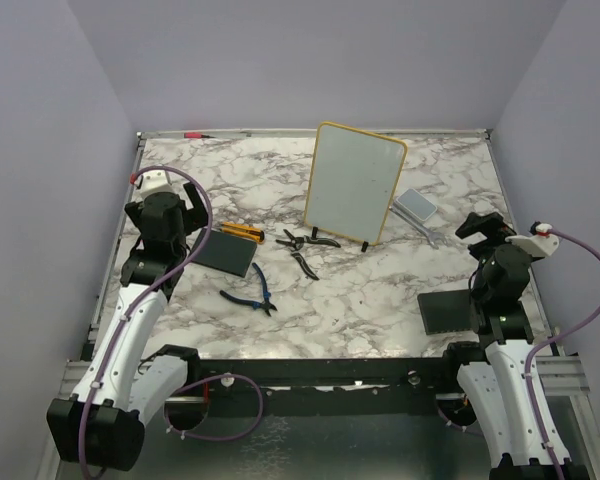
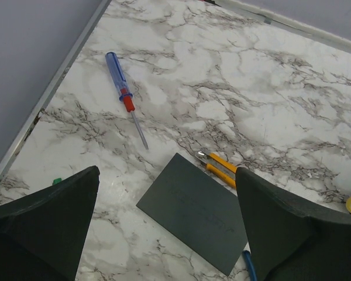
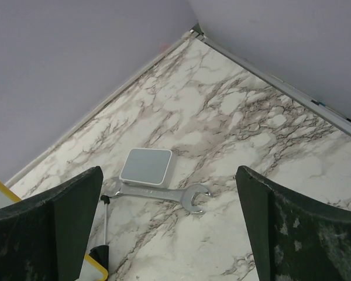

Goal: Write a sentence on the whiteboard
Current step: Open the whiteboard marker at the center of the board.

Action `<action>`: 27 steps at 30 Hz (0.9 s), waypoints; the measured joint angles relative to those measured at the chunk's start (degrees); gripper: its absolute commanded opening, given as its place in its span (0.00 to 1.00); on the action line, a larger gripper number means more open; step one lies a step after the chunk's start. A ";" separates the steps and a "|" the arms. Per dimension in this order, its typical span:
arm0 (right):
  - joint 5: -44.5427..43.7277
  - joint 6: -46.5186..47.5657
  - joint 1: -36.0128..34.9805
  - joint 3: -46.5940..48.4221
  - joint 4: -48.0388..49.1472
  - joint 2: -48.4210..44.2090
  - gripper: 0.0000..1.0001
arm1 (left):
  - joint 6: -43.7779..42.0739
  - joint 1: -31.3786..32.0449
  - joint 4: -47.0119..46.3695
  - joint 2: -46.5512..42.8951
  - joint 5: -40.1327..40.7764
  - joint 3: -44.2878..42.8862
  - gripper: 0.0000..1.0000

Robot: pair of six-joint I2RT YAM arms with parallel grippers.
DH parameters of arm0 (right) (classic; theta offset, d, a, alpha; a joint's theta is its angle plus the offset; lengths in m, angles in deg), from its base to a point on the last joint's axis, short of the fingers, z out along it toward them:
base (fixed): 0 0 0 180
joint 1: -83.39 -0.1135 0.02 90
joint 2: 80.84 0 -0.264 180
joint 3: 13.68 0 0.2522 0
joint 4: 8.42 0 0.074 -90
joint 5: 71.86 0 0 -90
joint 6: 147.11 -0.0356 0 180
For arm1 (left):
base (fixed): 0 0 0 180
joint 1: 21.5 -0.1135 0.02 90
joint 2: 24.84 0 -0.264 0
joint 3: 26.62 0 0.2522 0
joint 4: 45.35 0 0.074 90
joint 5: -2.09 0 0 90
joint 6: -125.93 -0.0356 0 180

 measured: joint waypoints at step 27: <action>11.72 4.00 0.00 0.63 0.33 8.11 0.97 | 4.15 -31.93 -1.53 21.11 -11.72 0.46 0.88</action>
